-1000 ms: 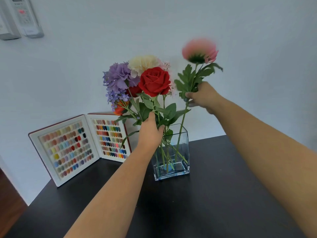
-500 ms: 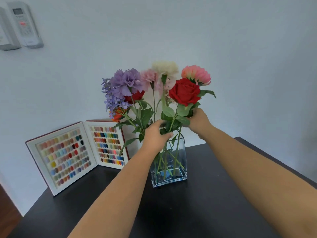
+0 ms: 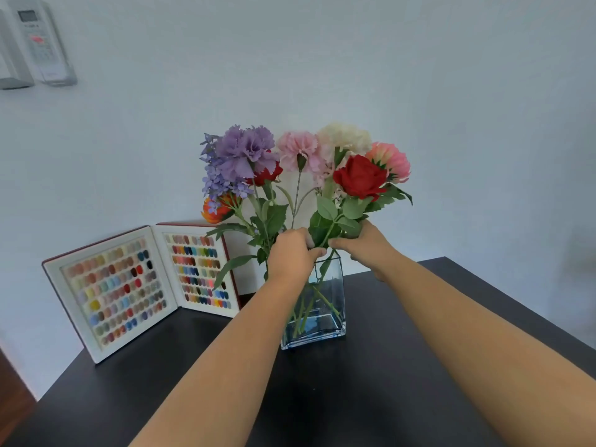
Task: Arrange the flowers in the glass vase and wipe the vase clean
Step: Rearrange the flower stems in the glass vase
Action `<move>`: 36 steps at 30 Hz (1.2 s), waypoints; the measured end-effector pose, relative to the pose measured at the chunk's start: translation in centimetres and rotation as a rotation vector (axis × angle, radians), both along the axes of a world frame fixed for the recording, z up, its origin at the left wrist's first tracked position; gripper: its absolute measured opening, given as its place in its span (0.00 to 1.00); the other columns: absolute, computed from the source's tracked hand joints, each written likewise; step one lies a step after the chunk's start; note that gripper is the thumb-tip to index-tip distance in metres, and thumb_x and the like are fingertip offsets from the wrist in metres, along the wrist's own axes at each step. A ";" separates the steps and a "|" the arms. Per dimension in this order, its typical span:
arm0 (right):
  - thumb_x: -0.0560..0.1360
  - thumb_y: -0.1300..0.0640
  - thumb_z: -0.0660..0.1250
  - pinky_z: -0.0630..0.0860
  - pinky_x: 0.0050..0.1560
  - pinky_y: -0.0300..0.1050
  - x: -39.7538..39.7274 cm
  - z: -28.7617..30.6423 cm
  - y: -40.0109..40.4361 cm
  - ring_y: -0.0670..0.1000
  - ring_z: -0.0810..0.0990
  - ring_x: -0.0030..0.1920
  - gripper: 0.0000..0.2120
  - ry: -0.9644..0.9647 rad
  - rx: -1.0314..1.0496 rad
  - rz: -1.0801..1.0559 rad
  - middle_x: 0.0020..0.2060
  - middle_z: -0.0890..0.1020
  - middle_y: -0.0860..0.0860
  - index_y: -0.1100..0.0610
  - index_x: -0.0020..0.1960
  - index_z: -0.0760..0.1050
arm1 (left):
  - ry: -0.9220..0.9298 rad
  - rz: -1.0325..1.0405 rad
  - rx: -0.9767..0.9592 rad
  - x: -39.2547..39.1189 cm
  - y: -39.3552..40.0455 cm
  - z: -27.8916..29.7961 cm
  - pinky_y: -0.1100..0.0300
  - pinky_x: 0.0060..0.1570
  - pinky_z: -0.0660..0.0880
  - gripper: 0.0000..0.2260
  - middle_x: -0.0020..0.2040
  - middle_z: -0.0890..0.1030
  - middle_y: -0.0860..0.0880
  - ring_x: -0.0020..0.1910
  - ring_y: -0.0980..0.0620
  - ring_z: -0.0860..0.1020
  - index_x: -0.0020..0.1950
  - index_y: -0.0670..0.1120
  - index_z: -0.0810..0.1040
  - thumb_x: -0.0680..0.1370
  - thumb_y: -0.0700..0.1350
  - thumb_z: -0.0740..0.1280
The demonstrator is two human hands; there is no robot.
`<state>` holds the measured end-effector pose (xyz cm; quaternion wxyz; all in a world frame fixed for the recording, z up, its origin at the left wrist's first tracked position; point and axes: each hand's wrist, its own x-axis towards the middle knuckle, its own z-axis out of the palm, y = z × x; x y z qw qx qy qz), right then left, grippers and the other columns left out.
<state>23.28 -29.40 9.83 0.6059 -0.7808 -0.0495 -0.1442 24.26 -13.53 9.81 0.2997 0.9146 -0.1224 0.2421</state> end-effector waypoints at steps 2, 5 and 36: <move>0.69 0.57 0.75 0.70 0.30 0.28 -0.2 0.0 0.5 0.35 0.79 0.34 0.15 -0.051 0.020 0.008 0.40 0.82 0.43 0.52 0.54 0.77 | -0.041 -0.033 0.051 -0.9 0.8 0.0 0.52 0.42 0.77 0.10 0.44 0.82 0.49 0.44 0.49 0.79 0.43 0.46 0.82 0.73 0.53 0.74; 0.70 0.53 0.75 0.66 0.33 0.33 -0.2 -0.1 1.0 0.40 0.73 0.31 0.13 -0.006 0.048 -0.043 0.34 0.78 0.41 0.53 0.52 0.78 | -0.187 -0.064 0.027 -2.4 3.3 -0.3 0.59 0.42 0.76 0.08 0.42 0.84 0.55 0.42 0.56 0.80 0.45 0.51 0.85 0.75 0.53 0.71; 0.72 0.47 0.69 0.72 0.39 0.40 -4.0 5.3 8.4 0.51 0.79 0.41 0.21 -0.129 -0.631 -0.082 0.36 0.80 0.50 0.56 0.62 0.78 | 0.231 -0.052 -0.595 3.1 9.5 -0.5 0.54 0.51 0.77 0.06 0.49 0.84 0.42 0.51 0.42 0.82 0.52 0.39 0.81 0.76 0.39 0.68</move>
